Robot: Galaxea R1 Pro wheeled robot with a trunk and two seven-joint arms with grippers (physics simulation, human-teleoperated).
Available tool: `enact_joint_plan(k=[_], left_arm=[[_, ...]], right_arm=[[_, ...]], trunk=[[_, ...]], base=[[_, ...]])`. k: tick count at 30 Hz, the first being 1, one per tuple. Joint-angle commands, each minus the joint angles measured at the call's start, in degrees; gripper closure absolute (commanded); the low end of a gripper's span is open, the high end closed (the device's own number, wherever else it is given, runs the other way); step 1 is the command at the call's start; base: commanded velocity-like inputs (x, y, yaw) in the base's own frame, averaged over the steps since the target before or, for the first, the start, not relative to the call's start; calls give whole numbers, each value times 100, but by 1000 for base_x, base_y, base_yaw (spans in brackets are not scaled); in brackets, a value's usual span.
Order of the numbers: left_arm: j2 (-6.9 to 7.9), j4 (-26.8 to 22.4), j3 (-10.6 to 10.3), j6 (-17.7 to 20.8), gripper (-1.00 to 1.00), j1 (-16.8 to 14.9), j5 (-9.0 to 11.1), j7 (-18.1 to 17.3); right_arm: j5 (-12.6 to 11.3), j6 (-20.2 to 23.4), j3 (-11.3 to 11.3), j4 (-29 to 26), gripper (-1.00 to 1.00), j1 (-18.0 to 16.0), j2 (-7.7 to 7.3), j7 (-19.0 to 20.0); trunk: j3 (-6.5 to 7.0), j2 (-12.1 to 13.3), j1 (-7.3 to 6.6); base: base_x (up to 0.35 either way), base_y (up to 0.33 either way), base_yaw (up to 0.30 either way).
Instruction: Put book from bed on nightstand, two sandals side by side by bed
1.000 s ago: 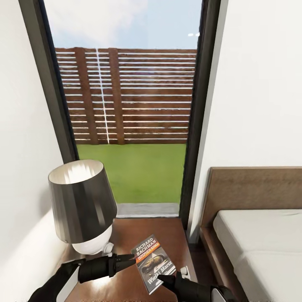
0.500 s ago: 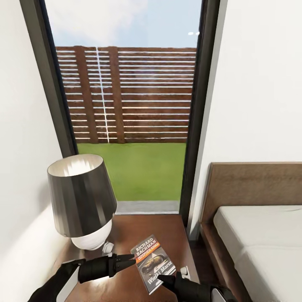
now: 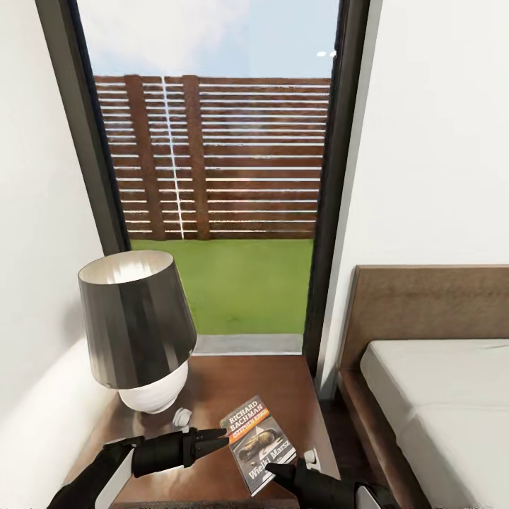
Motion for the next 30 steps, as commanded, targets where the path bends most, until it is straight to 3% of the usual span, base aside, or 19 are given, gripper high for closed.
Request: enact_joint_plan(k=[1, 16, 30], left_arm=[[8, 0, -29, 60, -100, -5, 54, -1], [2, 0, -29, 60, -100, -5, 54, -1], [8, 0, -29, 51, -100, -5, 54, -1]], right_arm=[[-58, 36, 24, -2, 100, -4, -6, -5], [-64, 36, 24, -2, 100, -4, -9, -5], [-66, 36, 21, -2, 100, -4, -7, -5]], trunk=[[-24, -44, 21], [-294, -646, 351], [-294, -646, 351]], base=[[0, 0, 0], [0, 0, 0], [42, 0, 0]])
